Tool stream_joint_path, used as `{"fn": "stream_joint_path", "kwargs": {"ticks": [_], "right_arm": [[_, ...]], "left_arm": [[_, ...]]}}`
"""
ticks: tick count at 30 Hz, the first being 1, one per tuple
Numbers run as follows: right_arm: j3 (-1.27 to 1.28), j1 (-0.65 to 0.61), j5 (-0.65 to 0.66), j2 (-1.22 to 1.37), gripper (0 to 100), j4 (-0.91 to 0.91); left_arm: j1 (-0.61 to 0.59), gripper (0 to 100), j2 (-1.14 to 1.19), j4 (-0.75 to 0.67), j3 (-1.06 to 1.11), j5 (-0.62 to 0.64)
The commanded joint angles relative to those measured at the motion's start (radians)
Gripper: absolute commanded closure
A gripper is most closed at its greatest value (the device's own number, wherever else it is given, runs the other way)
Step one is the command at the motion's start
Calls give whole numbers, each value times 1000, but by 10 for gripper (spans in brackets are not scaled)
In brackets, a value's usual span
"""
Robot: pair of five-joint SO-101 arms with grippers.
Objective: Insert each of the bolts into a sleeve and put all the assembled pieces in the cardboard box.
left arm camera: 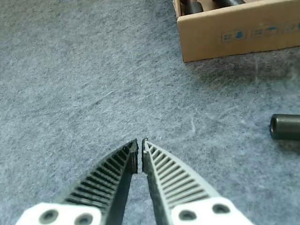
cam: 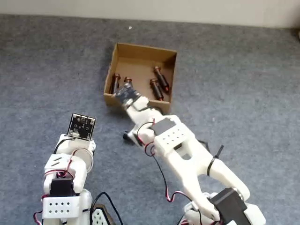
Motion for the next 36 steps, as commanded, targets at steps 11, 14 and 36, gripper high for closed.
{"fn": "stream_joint_path", "kwargs": {"ticks": [11, 14, 36], "right_arm": [[-231, -93, 138, 119, 871, 105], [-372, -93, 138, 263, 871, 180], [-407, -110, 138, 456, 872, 208]], "left_arm": [[-13, 958, -7, -23, 30, -8], [-13, 958, -7, -23, 30, -8], [-12, 959, -7, -23, 30, -8]]}}
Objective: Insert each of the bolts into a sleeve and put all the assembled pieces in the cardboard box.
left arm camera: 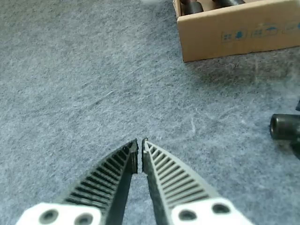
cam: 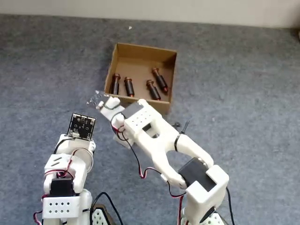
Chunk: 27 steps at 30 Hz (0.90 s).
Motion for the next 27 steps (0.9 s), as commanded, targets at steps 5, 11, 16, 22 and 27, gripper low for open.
{"fn": "stream_joint_path", "kwargs": {"ticks": [5, 11, 16, 22, 27], "right_arm": [[68, -8, 9, -5, 872, -70], [74, -12, 9, -4, 875, -70], [127, -12, 9, -4, 879, -107], [188, -8, 9, -8, 997, -197], [185, -1, 9, -16, 992, -110]], "left_arm": [[-12, 959, -7, -23, 28, -8], [-12, 959, -7, -23, 28, -8], [-12, 960, -7, -23, 28, -8], [-12, 960, -7, -23, 28, -8], [-12, 960, -7, -21, 28, -8]]}}
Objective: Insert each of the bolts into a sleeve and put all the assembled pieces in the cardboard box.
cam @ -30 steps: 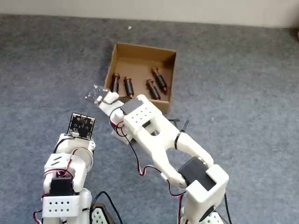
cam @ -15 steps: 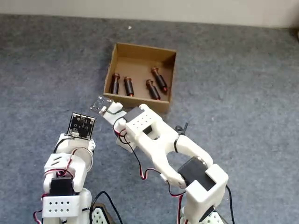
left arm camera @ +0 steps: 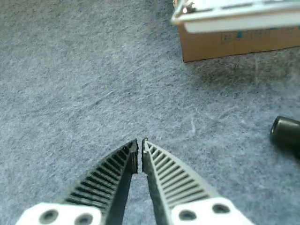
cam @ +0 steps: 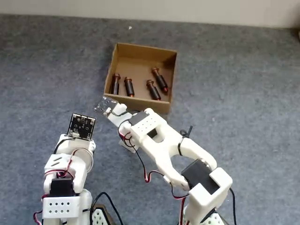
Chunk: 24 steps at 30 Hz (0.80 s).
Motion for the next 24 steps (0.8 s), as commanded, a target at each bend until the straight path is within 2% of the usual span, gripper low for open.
{"fn": "stream_joint_path", "kwargs": {"ticks": [1, 11, 15, 19, 22, 24], "right_arm": [[-7, 4, 9, -12, 992, 88], [-101, 139, 0, -278, 993, 303], [-101, 213, -63, -372, 993, 414], [-65, 271, -66, -429, 993, 486], [30, 294, -68, -501, 993, 478], [114, 312, -63, -570, 993, 449]], "left_arm": [[-12, 960, -7, -21, 28, -8], [-12, 959, -7, -21, 28, -8], [-12, 959, -7, -11, 28, -8], [-13, 958, -8, 49, -18, -8], [-16, 958, -8, 169, -99, -9], [-16, 958, -8, 199, -122, -9]]}}
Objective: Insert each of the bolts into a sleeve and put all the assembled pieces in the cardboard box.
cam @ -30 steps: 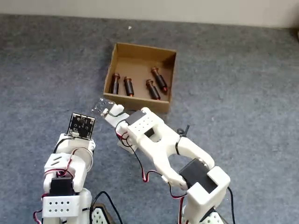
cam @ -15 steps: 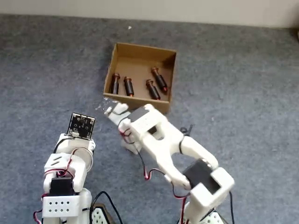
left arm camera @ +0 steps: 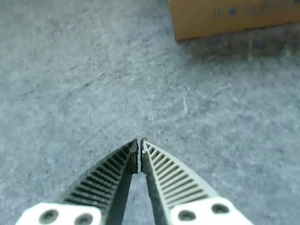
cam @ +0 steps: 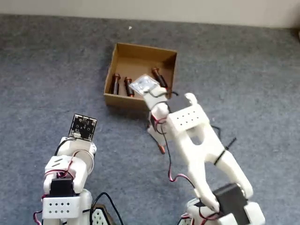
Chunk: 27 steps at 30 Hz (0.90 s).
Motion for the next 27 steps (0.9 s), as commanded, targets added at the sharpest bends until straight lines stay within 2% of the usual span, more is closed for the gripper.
{"fn": "stream_joint_path", "kwargs": {"ticks": [1, 9, 12, 14, 18, 24, 27], "right_arm": [[147, 53, -5, -188, 993, -44], [449, 171, -23, -450, 993, -283], [513, 226, -115, -504, 993, -374], [544, 262, -129, -530, 993, -412], [578, 311, -213, -558, 993, -476], [584, 349, -276, -553, 993, -516], [584, 349, -292, -552, 993, -519]], "left_arm": [[-15, 958, -8, 52, -79, -9], [-7, 958, 2, 109, -229, -57], [-7, 958, 4, 158, -343, -57], [1, 958, 5, 184, -409, -57], [93, 945, 45, 227, -479, -57], [199, 888, 390, 244, -631, -49], [217, 884, 595, 241, -740, 17]]}}
